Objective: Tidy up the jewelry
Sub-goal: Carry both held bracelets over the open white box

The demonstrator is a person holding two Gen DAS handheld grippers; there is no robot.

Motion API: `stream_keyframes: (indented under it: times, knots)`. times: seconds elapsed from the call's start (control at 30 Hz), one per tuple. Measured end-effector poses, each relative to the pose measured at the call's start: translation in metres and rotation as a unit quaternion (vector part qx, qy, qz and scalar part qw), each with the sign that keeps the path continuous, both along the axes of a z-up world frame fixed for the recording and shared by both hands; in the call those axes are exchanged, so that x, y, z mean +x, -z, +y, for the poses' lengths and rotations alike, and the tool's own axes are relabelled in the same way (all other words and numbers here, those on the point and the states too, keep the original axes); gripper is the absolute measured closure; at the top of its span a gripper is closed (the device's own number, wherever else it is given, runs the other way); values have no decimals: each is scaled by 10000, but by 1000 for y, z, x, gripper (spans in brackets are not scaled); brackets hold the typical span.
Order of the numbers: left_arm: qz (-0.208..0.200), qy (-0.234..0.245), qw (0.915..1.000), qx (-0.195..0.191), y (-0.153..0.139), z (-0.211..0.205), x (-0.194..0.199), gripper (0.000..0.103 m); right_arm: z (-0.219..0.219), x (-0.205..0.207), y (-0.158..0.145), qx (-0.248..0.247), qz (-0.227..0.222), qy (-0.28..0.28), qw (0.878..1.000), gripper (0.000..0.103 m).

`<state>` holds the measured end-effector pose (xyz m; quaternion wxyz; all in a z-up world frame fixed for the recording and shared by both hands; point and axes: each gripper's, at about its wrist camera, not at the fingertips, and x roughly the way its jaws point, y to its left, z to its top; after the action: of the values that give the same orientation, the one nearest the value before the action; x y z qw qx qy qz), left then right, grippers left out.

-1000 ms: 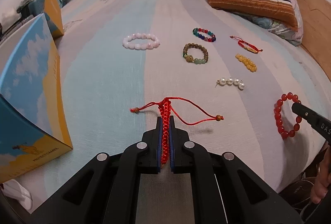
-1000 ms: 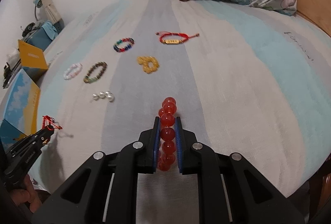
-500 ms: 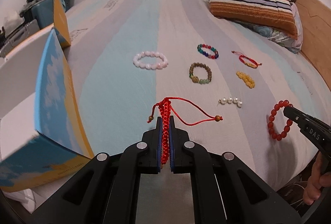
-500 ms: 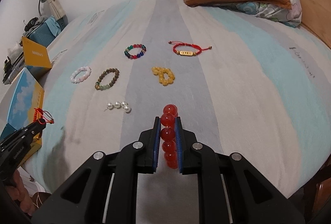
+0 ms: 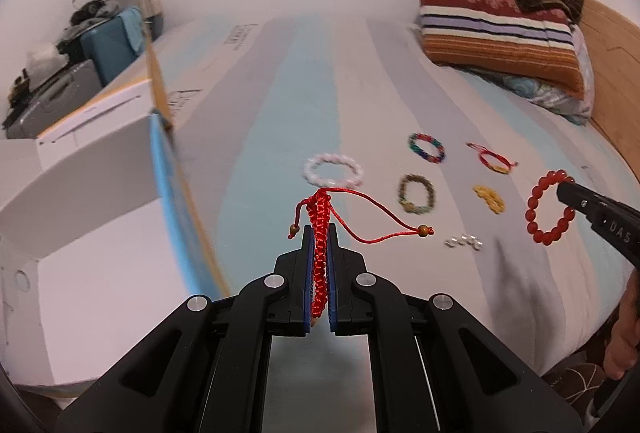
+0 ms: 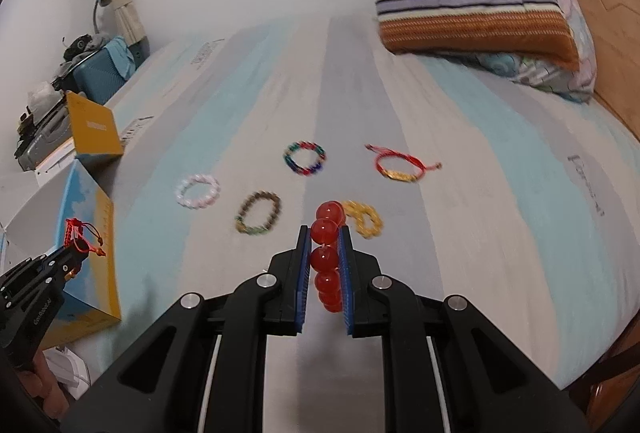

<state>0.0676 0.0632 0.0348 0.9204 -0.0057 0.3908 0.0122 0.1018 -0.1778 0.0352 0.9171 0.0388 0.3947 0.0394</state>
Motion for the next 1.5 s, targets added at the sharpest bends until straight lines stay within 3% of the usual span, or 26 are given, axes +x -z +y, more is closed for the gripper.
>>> stream_keyframes:
  times: [0.3,0.7,1.13,1.5]
  knots:
    - [-83,-385,9992,-77,-22,52,-15,98,60,7,-28,58,-99,-479,9988,90]
    - [-39,-1213,9926,-3,-32,152,-49,98,192,-5,-54,66,-328,-1508,9880,91]
    - [285,-1951,9804,40,-13,241,-95,98,317,-44,-48,71,-340,-2588,9653,91]
    - [584,-2225,9732,-54,13,280,-108,98,375,-53,-16,-133,-8,-3013,9535,91]
